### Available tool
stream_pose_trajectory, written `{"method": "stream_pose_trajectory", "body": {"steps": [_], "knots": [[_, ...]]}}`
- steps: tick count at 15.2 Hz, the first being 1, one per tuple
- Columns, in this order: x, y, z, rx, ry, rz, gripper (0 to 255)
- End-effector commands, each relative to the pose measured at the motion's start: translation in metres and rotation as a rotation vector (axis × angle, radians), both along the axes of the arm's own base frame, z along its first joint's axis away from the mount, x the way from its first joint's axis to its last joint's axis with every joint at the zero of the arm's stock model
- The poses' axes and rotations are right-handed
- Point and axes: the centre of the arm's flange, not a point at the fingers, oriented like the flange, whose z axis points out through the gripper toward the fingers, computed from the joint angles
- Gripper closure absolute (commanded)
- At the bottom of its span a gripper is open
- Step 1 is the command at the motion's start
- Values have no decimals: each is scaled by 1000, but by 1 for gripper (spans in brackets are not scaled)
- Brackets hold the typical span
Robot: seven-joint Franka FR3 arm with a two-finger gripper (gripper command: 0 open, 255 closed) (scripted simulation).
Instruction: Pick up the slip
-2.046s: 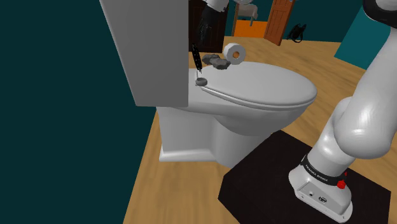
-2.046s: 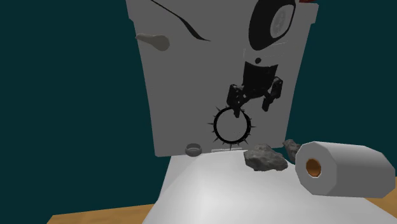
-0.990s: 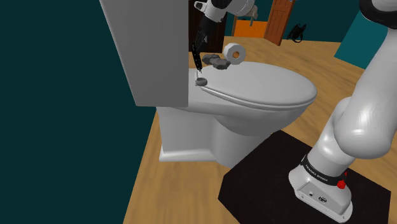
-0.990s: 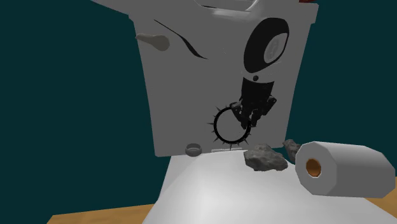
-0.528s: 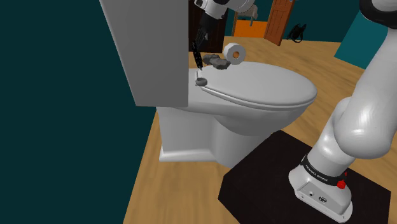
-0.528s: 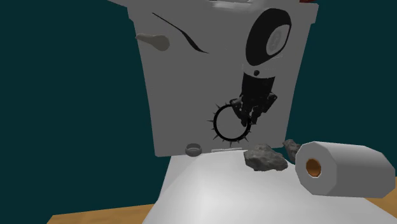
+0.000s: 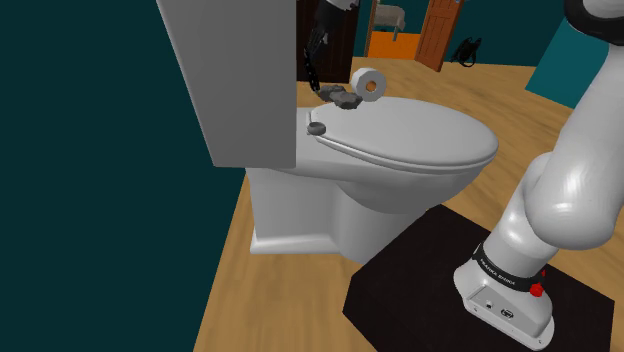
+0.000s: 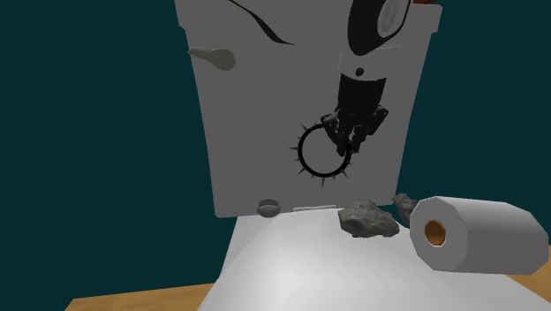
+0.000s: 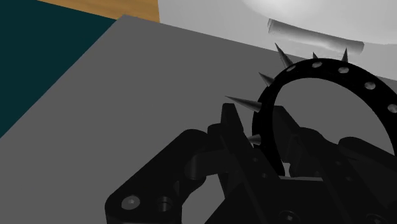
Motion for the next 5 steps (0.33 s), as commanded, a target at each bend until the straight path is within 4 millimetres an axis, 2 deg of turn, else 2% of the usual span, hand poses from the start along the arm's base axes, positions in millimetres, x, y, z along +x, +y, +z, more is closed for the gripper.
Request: {"method": "stream_pose_trajectory", "body": {"steps": [1,3,5], "knots": [[-1,1,13,0,0,0,255],[-1,1,23,0,0,0,255],[-1,1,24,0,0,0,255]]}}
